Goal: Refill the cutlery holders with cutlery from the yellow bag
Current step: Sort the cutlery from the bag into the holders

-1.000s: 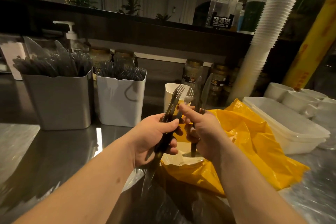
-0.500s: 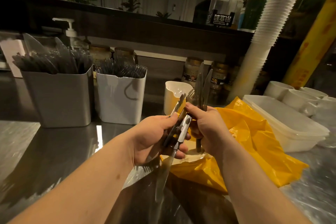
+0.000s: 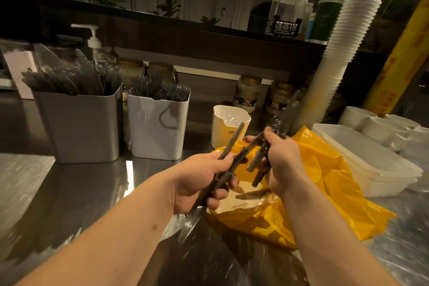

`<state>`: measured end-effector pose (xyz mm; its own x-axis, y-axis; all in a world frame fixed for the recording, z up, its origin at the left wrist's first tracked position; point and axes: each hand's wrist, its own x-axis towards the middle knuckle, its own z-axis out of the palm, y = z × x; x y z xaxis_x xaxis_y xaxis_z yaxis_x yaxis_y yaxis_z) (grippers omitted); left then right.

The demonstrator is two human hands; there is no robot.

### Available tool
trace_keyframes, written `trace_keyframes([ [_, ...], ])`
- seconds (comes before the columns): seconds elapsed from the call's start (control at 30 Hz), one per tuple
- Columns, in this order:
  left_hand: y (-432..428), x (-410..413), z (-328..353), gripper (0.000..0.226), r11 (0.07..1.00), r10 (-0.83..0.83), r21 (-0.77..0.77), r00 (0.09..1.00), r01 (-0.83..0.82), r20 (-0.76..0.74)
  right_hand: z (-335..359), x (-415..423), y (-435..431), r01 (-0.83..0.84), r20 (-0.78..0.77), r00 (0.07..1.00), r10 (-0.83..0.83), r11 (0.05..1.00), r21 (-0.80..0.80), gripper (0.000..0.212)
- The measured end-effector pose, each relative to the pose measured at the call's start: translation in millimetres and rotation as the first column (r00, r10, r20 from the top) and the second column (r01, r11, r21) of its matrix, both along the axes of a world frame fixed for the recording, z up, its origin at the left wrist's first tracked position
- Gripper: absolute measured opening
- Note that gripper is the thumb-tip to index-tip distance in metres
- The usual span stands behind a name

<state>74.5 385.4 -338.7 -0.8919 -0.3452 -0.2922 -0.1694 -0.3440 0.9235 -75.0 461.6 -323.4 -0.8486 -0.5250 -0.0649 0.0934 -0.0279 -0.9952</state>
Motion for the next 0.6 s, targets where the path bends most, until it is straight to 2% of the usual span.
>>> trace_keyframes([
  [0.13,-7.3,-2.1,-4.0,0.059,0.999,-0.005,0.051,0.999,0.003,0.042,3.9,-1.6,4.1,0.02,0.052,0.999,-0.013,0.99,-0.138,0.023],
  [0.2,-7.6,-2.8,-4.0,0.053,0.997,0.029,0.068,0.999,-0.031,0.026,4.5,-0.5,4.6,-0.047,0.041,0.998,0.052,0.992,-0.115,0.021],
  [0.33,-8.5,-6.0,-7.0,0.026,0.996,0.08,0.05,0.995,-0.077,-0.063,2.0,5.0,2.5,-0.177,0.01,0.984,0.177,0.984,-0.009,0.029],
  [0.5,-8.4,-4.0,-4.9,0.032,0.996,0.035,0.093,0.984,-0.019,-0.173,0.6,6.2,1.9,-0.166,0.022,0.986,0.166,0.986,0.001,0.028],
  [0.6,-9.4,-1.4,-2.7,0.033,0.988,-0.023,0.146,0.973,0.058,-0.23,0.7,6.2,4.1,-0.212,-0.016,0.977,0.213,0.976,0.044,0.04],
])
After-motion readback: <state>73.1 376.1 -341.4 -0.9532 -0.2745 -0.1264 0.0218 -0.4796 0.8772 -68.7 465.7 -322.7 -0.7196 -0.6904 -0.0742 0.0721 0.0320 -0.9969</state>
